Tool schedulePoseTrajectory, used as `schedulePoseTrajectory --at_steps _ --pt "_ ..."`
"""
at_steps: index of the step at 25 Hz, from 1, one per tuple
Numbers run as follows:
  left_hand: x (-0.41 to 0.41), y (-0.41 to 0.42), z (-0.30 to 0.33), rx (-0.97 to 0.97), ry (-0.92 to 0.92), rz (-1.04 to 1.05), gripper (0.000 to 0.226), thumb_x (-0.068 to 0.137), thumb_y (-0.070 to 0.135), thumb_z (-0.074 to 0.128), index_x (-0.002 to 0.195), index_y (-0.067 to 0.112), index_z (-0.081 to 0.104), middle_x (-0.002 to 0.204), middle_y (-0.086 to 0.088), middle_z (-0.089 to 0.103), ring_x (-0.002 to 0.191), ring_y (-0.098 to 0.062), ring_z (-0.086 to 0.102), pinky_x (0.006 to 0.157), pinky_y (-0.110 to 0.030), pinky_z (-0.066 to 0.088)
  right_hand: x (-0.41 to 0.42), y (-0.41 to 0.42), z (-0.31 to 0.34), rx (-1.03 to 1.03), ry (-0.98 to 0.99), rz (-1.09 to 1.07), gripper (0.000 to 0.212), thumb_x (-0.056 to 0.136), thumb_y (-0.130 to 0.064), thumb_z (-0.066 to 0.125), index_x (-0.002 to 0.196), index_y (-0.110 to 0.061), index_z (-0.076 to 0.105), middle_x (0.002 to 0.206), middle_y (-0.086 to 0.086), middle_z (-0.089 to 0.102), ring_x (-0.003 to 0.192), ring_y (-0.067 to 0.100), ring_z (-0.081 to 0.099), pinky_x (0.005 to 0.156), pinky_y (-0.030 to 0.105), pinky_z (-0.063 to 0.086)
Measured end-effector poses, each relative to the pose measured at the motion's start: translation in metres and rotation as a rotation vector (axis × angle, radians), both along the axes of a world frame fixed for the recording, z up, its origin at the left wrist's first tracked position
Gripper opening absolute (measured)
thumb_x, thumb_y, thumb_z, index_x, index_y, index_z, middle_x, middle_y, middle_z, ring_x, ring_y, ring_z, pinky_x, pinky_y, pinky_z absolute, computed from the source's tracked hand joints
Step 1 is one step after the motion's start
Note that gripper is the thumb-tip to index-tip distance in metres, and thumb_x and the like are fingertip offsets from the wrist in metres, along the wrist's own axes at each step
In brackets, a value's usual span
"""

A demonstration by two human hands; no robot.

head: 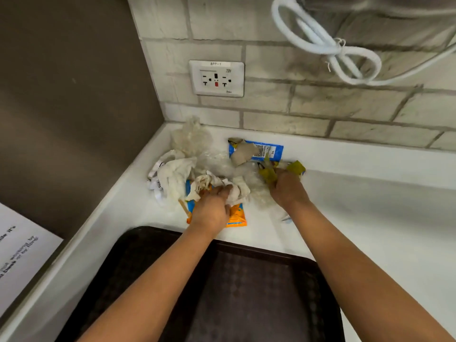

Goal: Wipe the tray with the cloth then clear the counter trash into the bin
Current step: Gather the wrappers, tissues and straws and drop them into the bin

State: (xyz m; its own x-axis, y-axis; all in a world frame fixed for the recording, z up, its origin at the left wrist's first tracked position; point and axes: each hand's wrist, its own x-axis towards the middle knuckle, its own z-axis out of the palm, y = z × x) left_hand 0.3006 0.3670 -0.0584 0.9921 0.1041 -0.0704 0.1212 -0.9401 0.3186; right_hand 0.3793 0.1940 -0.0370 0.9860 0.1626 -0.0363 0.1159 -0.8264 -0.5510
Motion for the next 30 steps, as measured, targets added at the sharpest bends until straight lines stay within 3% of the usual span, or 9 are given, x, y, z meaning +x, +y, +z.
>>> schedulePoseTrajectory --at_steps 3,9,12,15,19,22,24,27,30 --pt "0.004 0.000 -0.004 -0.017 -0.002 0.050 0.049 0.093 0.021 0.046 0.141 0.022 0.036 0.142 -0.006 0.042 0.127 -0.027 0.040 0.100 -0.036 0.039 0.005 -0.002 -0.005 0.237 0.035 -0.079 0.030 0.093 -0.032 0.052 0.070 -0.015 0.058 0.067 0.004 0.054 0.074 0.024 0.052 0.068 0.029 0.039" --pt "-0.003 0.001 0.001 -0.108 -0.223 0.078 0.033 0.092 0.014 0.047 0.122 0.004 0.055 0.129 -0.016 0.046 0.118 -0.031 0.045 0.098 -0.034 0.037 -0.010 -0.010 0.008 0.325 -0.251 -0.217 0.020 0.088 -0.005 0.048 0.095 -0.002 0.066 0.092 0.013 0.063 0.080 0.025 0.055 0.069 0.020 0.037" --pt "-0.009 0.003 0.014 -0.327 -0.387 0.090 0.032 0.087 -0.003 0.045 0.118 -0.005 0.053 0.127 -0.021 0.047 0.116 -0.033 0.047 0.094 -0.023 0.033 -0.034 -0.016 0.017 0.417 -0.398 -0.273 0.020 0.087 -0.002 0.047 0.095 -0.003 0.066 0.084 0.005 0.058 0.073 0.016 0.048 0.062 0.010 0.028" --pt "-0.012 0.011 0.022 -0.453 -0.440 0.133 0.038 0.085 -0.009 0.041 0.121 0.000 0.054 0.124 -0.020 0.049 0.113 -0.032 0.049 0.085 -0.014 0.032 -0.057 -0.017 0.015 0.459 -0.405 -0.260 0.015 0.085 0.002 0.049 0.080 -0.005 0.060 0.073 0.002 0.052 0.065 0.018 0.045 0.056 0.014 0.026" --pt "-0.001 0.024 0.014 -0.271 -0.164 0.183 0.042 0.092 0.013 0.041 0.133 0.015 0.048 0.144 -0.013 0.034 0.129 -0.029 0.035 0.101 -0.031 0.034 -0.074 -0.016 0.004 0.472 -0.306 -0.279 0.011 0.086 0.001 0.050 0.076 -0.002 0.055 0.067 0.008 0.050 0.060 0.023 0.044 0.053 0.021 0.030" --pt "0.003 0.024 0.009 -0.152 0.020 0.199 0.048 0.092 0.034 0.044 0.139 0.027 0.038 0.141 -0.012 0.036 0.126 -0.032 0.039 0.097 -0.040 0.039 -0.084 -0.015 -0.005 0.476 -0.286 -0.270 0.010 0.085 0.000 0.050 0.080 0.003 0.059 0.071 0.014 0.054 0.065 0.031 0.052 0.059 0.031 0.042" --pt "0.006 0.022 0.008 -0.103 0.045 0.166 0.048 0.093 0.029 0.048 0.139 0.023 0.038 0.136 -0.015 0.041 0.121 -0.033 0.045 0.094 -0.039 0.041 -0.090 -0.014 -0.006 0.480 -0.289 -0.266 0.010 0.086 0.000 0.051 0.084 0.003 0.061 0.076 0.015 0.058 0.067 0.032 0.055 0.062 0.034 0.046" --pt "0.009 0.022 0.016 -0.179 -0.012 0.188 0.038 0.093 0.015 0.048 0.131 0.009 0.047 0.126 -0.017 0.054 0.115 -0.033 0.051 0.094 -0.037 0.043 -0.097 -0.016 -0.003 0.469 -0.297 -0.259 0.011 0.087 0.000 0.052 0.088 0.003 0.063 0.081 0.015 0.060 0.066 0.023 0.052 0.059 0.018 0.037" --pt "-0.002 0.018 0.038 -0.415 -0.309 0.264 0.029 0.092 0.009 0.048 0.120 0.008 0.055 0.119 -0.017 0.059 0.110 -0.033 0.055 0.091 -0.039 0.047 -0.106 -0.020 0.007 0.518 -0.292 -0.259 0.014 0.089 -0.001 0.051 0.097 -0.002 0.063 0.080 0.006 0.061 0.062 0.008 0.050 0.054 0.004 0.035"
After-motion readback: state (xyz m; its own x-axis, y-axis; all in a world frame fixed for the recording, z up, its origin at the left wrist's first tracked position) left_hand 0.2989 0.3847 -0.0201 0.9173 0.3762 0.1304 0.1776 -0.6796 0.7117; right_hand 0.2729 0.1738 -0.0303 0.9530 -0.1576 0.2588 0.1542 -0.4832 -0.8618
